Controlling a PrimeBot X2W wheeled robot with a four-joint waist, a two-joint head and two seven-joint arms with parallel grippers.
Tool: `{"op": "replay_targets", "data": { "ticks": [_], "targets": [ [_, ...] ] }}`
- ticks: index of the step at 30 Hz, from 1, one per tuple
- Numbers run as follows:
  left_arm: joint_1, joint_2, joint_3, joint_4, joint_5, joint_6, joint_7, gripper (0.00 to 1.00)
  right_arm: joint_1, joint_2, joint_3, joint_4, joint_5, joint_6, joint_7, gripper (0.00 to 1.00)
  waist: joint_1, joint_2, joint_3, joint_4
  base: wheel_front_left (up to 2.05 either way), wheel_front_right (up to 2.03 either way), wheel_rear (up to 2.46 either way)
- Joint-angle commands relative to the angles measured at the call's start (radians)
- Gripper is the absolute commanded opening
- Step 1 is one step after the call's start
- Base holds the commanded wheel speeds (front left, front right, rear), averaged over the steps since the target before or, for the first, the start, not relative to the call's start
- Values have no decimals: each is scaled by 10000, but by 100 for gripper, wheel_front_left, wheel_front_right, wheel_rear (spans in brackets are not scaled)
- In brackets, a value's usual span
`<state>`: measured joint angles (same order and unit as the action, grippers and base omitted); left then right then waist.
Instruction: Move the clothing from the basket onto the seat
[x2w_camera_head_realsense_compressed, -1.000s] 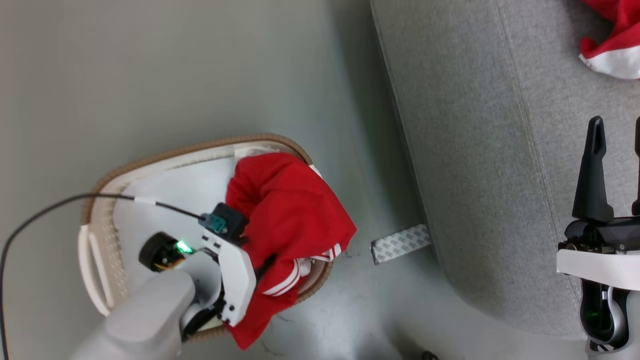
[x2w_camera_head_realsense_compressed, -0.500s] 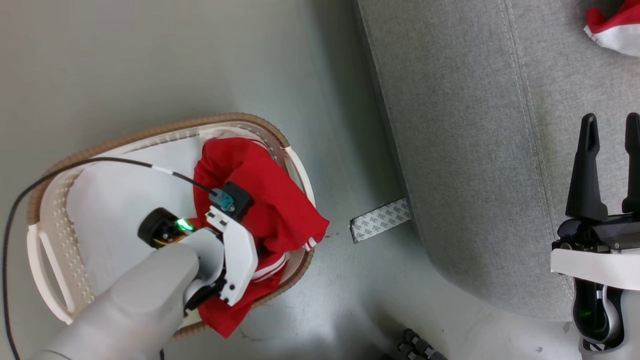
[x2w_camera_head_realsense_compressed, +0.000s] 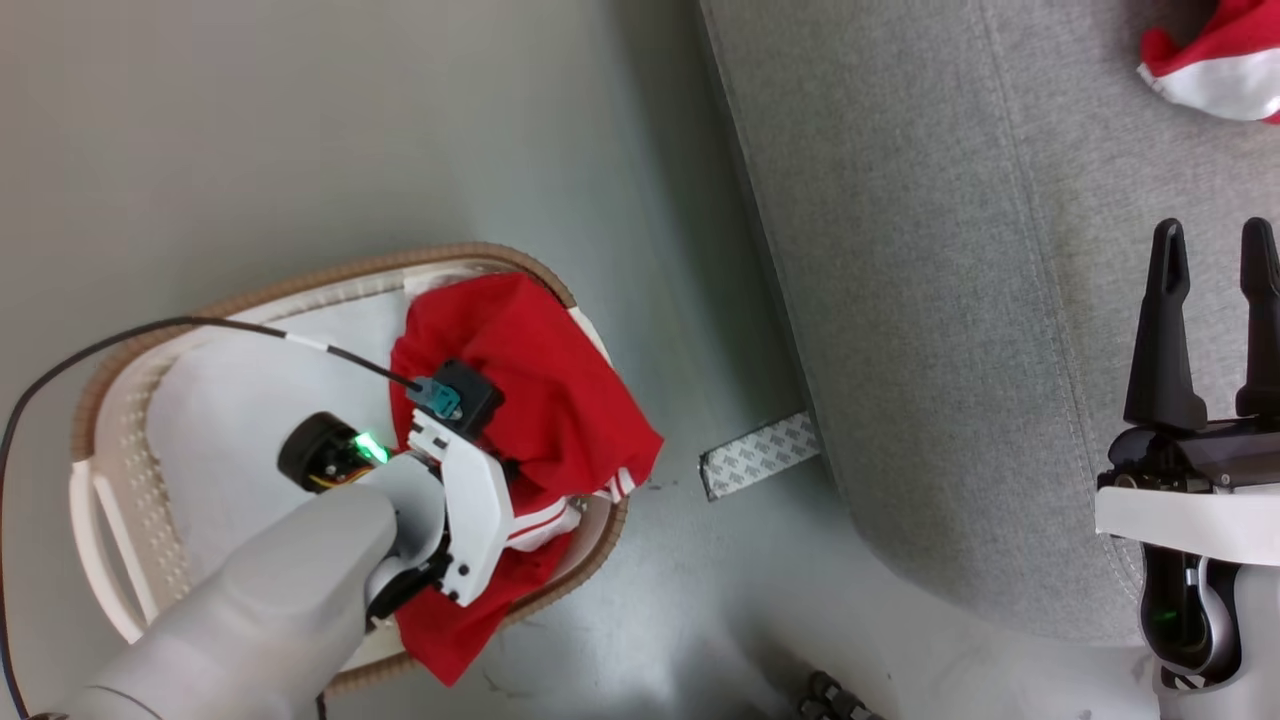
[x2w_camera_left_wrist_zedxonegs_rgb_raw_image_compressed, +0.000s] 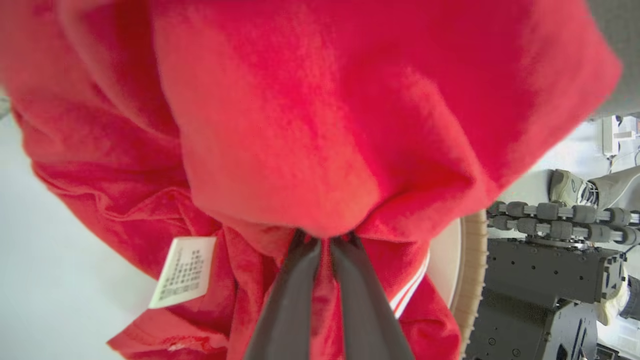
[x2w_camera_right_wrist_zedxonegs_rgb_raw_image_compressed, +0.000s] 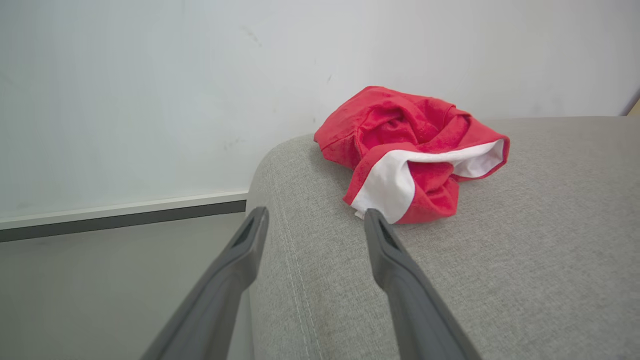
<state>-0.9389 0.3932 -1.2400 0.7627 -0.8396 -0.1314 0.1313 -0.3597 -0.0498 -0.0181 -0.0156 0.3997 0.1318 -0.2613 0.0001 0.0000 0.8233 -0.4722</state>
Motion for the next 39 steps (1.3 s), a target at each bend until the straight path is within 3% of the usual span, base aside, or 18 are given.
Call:
{"op": "replay_targets", "data": {
  "ticks": [1,11,26,39],
  "targets": [
    [-110,-8,-65,10,-188,11,-215,0,-79,7,-65,63,-114,-22,-34,100,-1,0,-202,98,0,0,0],
    [296,-587,-263,254,-772,9,-1383,0,83,4,-376,215,-727,-22,-34,100,-1,0,-1650,690,0,0,0],
    [956,-1648,-351,230,-1397,9,-3624,0,500,-1,-228,958,-1581,-22,-34,100,-1,0,-4595,2133,0,0,0],
    [1001,-1837,534,-712,-1244,61,-3968,0,1386,-7,119,1853,-1656,-22,-34,100,-1,0,-6602,3240,0,0,0]
  ]
}}
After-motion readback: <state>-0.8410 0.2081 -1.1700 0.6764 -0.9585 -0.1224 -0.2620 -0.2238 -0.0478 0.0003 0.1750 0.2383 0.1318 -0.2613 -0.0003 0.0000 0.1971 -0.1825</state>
